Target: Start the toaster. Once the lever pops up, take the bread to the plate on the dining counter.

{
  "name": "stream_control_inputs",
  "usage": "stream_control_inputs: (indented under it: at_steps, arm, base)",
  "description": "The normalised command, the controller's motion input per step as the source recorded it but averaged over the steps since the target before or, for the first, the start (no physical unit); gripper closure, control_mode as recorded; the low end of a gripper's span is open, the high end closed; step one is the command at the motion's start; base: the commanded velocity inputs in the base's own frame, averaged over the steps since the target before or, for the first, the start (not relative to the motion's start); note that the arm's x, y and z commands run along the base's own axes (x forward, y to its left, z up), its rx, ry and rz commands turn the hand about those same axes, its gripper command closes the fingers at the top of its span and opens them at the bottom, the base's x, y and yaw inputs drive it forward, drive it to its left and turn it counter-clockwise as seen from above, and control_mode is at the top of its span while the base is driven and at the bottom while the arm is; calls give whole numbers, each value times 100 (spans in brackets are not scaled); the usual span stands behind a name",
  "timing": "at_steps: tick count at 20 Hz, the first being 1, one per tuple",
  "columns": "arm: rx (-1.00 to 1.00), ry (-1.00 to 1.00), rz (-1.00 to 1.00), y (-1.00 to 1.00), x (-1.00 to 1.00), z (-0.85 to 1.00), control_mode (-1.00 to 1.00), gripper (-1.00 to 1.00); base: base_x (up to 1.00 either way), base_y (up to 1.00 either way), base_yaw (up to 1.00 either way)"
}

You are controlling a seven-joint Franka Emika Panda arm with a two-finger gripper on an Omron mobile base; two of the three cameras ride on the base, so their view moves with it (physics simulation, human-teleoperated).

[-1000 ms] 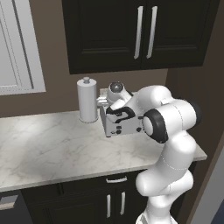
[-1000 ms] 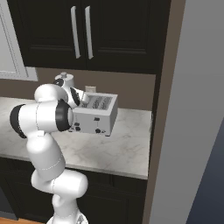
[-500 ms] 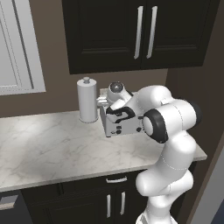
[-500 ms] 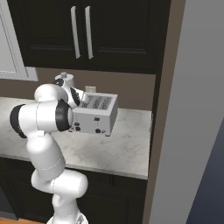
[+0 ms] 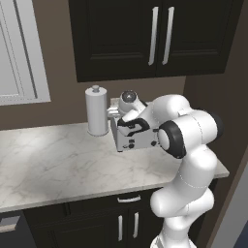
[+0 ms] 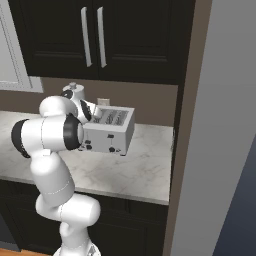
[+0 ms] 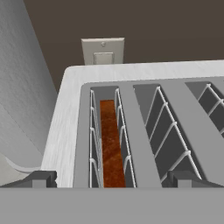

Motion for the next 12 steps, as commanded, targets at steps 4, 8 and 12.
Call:
stream_control_inputs:
  at_steps: [4,8,12]
  arm:
    - [0,0,0,0,0,0,-100,-100]
    - [0,0,0,0,0,0,-100,-100]
    - [0,0,0,0,0,0,-100,-100]
  base:
    - [0,0,0]
    - [0,0,0]
    - [0,0,0]
